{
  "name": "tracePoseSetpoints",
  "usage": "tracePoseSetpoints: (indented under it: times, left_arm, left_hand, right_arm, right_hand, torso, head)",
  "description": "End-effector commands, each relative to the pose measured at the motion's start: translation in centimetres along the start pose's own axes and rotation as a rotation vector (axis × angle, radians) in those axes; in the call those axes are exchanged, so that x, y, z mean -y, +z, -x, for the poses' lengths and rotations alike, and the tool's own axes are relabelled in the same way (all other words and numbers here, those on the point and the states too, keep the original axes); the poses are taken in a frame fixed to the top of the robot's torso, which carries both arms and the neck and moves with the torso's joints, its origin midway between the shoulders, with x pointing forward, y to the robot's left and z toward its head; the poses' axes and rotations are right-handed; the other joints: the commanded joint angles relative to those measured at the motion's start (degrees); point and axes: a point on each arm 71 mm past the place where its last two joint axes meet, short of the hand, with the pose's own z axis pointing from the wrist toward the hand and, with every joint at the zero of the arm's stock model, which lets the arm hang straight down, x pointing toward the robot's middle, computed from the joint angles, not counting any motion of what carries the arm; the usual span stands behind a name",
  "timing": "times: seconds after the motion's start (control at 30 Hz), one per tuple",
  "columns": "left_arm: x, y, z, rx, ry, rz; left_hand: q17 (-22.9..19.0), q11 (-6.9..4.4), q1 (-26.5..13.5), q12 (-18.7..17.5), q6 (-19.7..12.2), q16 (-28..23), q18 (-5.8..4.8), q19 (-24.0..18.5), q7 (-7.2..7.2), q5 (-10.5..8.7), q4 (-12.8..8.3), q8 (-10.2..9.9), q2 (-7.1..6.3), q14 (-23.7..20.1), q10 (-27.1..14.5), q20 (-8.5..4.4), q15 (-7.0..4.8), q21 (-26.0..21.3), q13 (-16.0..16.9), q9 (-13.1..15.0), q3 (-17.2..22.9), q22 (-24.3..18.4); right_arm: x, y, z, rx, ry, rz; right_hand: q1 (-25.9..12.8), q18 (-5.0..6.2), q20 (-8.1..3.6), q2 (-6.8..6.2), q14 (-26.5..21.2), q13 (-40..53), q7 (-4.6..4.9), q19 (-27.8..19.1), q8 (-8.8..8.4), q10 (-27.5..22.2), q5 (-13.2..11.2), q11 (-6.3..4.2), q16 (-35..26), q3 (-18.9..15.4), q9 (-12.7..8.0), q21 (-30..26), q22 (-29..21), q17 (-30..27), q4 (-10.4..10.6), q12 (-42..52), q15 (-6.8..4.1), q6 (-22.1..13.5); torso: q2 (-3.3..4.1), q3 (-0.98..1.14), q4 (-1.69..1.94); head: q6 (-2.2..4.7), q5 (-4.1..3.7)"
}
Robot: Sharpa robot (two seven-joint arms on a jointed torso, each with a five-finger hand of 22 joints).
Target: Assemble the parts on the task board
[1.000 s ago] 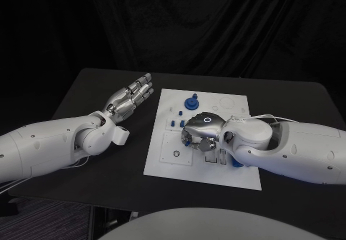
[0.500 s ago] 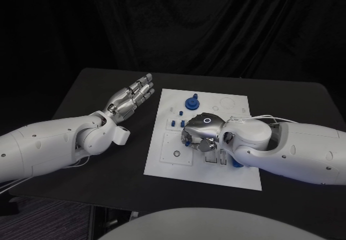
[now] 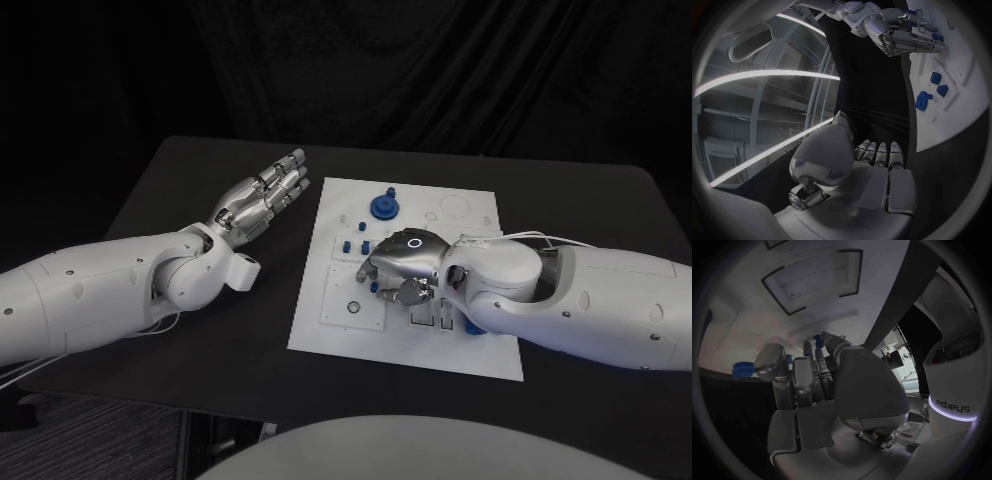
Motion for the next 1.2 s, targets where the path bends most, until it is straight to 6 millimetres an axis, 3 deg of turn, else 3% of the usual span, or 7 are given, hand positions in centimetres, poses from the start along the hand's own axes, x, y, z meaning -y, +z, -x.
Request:
tracePoseSetpoints:
  times: [0.03, 0.27, 0.3, 0.5, 0.63, 0.83, 1.2]
  left_arm:
    - [0.4, 0.0, -0.1, -0.011, -0.009, -0.070]
    - [0.4, -0.1, -0.1, -0.008, -0.008, -0.070]
    - [0.4, -0.1, -0.1, -0.008, -0.008, -0.069]
    - [0.4, -0.2, 0.0, -0.005, -0.006, -0.068]
    - [0.4, -0.2, 0.0, -0.003, -0.005, -0.067]
    - [0.4, -0.2, 0.0, -0.001, -0.003, -0.066]
    - [0.3, 0.0, -0.2, -0.005, -0.005, -0.068]
  left_hand:
    - [-0.1, 0.31, 0.6, -0.4, 0.1, -0.2, -0.65, 0.2, 0.27, 0.25, 0.0, 0.2, 0.20, 0.1, 0.1, 0.39, 0.39, -0.3, -0.1, 0.1, 0.3, -0.1]
    - [-0.1, 0.38, 0.7, -0.4, 0.1, -0.2, -0.67, 0.2, 0.33, 0.37, 0.0, 0.2, 0.16, 0.1, 0.1, 0.45, 0.46, -0.3, -0.1, 0.1, 0.4, -0.1]
    - [-0.1, 0.38, 0.7, -0.4, 0.1, -0.2, -0.67, 0.2, 0.33, 0.37, 0.0, 0.2, 0.16, 0.1, 0.1, 0.45, 0.46, -0.3, -0.1, 0.1, 0.4, -0.1]
    - [-0.1, 0.38, 0.7, -0.4, 0.1, -0.2, -0.67, 0.2, 0.33, 0.37, 0.0, 0.2, 0.16, 0.1, 0.1, 0.45, 0.46, -0.3, -0.1, 0.1, 0.4, -0.1]
    - [-0.1, 0.39, 0.8, -0.4, 0.2, -0.2, -0.68, 0.2, 0.31, 0.41, 0.0, 0.2, 0.15, 0.1, 0.1, 0.47, 0.49, -0.3, -0.1, 0.1, 0.4, -0.1]
    - [-0.1, 0.39, 0.8, -0.4, 0.2, -0.2, -0.69, 0.2, 0.27, 0.46, 0.0, 0.2, 0.17, 0.1, 0.1, 0.49, 0.51, -0.3, -0.1, 0.1, 0.4, -0.1]
    - [-0.1, 0.53, 1.4, -0.4, 0.5, -0.2, -0.63, 0.2, 0.36, 0.81, -0.1, 0.3, 0.51, 0.1, 0.1, 0.86, 0.76, -0.3, -0.1, 0.2, 0.8, -0.1]
  right_arm:
    - [0.1, -0.2, -0.3, 0.000, -0.005, -0.003]
    - [0.6, -1.4, 0.2, 0.065, 0.006, -0.014]
    - [0.7, -1.6, 0.4, 0.077, 0.006, -0.017]
    - [2.2, -3.3, 2.8, 0.135, -0.011, -0.061]
    - [3.7, -4.9, 4.7, 0.140, -0.025, -0.115]
    - [5.5, -6.9, 5.9, 0.145, -0.035, -0.190]
    - [8.0, -8.5, 4.8, 0.114, -0.026, -0.274]
  right_hand:
    - [-0.1, 1.27, 0.08, 0.30, -0.6, 0.7, -0.44, -0.7, -0.06, -1.9, -0.4, 0.15, -0.5, -1.0, -0.6, -0.9, 6.5, -0.7, 0.1, 1.0, 0.19, -1.6]
    - [1.2, 1.89, 0.61, 0.29, -2.7, 2.0, -2.09, -2.6, -0.37, -11.7, -1.8, 1.15, -1.0, -5.3, -4.8, -4.5, 5.7, -2.9, 1.6, 4.6, 0.68, -11.7]
    - [1.8, 2.07, 0.66, -0.20, -3.4, 1.9, -2.37, -3.3, -0.58, -15.0, -2.1, 1.57, -1.3, -6.6, -5.9, -5.8, 5.4, -3.8, 2.7, 4.8, 0.67, -14.9]
    - [6.5, 2.31, 0.77, -2.21, -4.4, 1.7, -2.25, -4.0, 0.30, -20.9, -1.8, 2.09, -1.3, -10.0, -6.6, -7.4, 5.2, -4.9, 10.2, 8.4, 0.76, -13.6]
    - [8.2, 1.92, 0.42, -2.96, -3.4, 0.6, -4.61, -2.7, -0.74, -23.3, -1.0, 2.01, -0.5, -10.8, -8.6, -5.1, 5.8, -3.7, 13.5, 9.0, 0.34, -19.0]
    - [6.6, 0.53, 0.75, -2.39, 0.5, -1.4, -4.25, 1.5, 2.14, -19.8, -0.7, 1.82, 2.2, -11.1, -6.7, 2.8, 7.7, 1.2, 13.7, 10.9, 0.94, -5.5]
    - [4.2, -0.64, 0.69, 0.29, 3.9, -4.2, -1.99, 4.8, 3.20, -8.3, 2.6, 0.54, 4.6, -10.1, -6.7, 10.3, 9.3, 6.2, 11.5, 12.8, 0.54, 0.9]
  torso:
    - [0.01, -0.01, 0.00]
    - [0.05, 0.03, -0.03]
    - [0.05, 0.04, -0.02]
    - [0.04, 0.11, 0.00]
    - [0.01, 0.12, -0.04]
    - [0.03, 0.09, -0.11]
    - [0.07, 0.02, -0.02]
  head:
    - [0.00, 0.19]
    - [0.00, 0.38]
    - [0.00, 0.37]
    - [0.00, 0.17]
    - [0.00, 0.45]
    - [0.00, 0.63]
    - [0.00, 0.02]
